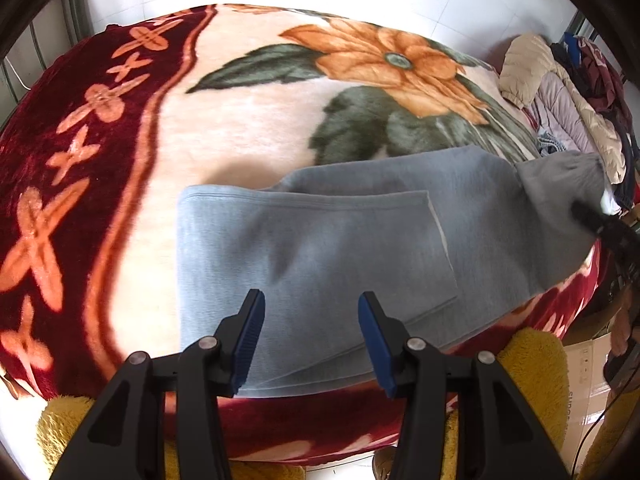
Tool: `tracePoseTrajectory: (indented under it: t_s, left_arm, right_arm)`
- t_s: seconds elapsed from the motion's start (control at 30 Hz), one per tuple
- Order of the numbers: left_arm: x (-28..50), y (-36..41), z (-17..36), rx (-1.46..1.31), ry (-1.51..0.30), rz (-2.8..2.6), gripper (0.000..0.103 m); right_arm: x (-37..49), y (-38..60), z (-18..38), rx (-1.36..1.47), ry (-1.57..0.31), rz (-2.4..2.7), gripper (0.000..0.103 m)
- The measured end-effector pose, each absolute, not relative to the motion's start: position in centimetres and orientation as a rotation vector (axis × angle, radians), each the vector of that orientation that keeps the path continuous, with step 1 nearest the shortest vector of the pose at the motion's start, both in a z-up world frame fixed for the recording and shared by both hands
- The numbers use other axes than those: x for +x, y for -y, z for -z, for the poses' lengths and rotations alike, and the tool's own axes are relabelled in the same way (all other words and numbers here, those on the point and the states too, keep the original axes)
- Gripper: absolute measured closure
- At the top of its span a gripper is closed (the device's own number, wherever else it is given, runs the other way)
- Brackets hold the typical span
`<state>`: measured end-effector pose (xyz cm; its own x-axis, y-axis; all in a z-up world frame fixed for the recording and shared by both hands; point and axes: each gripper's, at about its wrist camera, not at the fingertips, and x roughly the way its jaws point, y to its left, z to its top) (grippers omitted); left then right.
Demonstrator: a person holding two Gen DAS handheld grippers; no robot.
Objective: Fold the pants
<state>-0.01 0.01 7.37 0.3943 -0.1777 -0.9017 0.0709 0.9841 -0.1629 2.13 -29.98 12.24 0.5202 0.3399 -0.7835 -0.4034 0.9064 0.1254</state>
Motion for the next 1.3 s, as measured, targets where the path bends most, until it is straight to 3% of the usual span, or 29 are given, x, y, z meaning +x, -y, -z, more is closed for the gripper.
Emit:
tracePoseTrajectory:
  t_s: [0.33, 0.4, 0.57, 0.87, 1.3]
  left_arm:
    - [-0.5, -2.1, -6.3, -0.139, -1.165, 0.156, 0.052]
    - [-0.5, -2.3, -6.1, -0.156, -1.164, 0.159, 0.052]
    - [-0.4, -2.3, -5.8, -0.154, -1.162, 0.166, 0.052]
    - [-0.5, -2.4, -5.3, -0.163, -1.163, 0.166, 0.052]
    - [-0.5, -1.0, -5.1, -0.152, -1.165, 0.215, 0.052]
  right_arm:
    - [0.9, 22.3, -7.8, -0.248, -1.076, -0.541, 0.085]
    - [0.6, 22.0, -7.8, -0.267, -1.077, -0.544, 0.074]
    - [-0.5, 22.2, -8.5, -0.236, -1.090, -0.584, 0.058]
    - [-2.5, 23.4, -11.2, -0.273, -1.060, -0.610, 0.057]
    - [7.2, 24.3, -9.0, 0.037, -1.168, -0.499, 0.057]
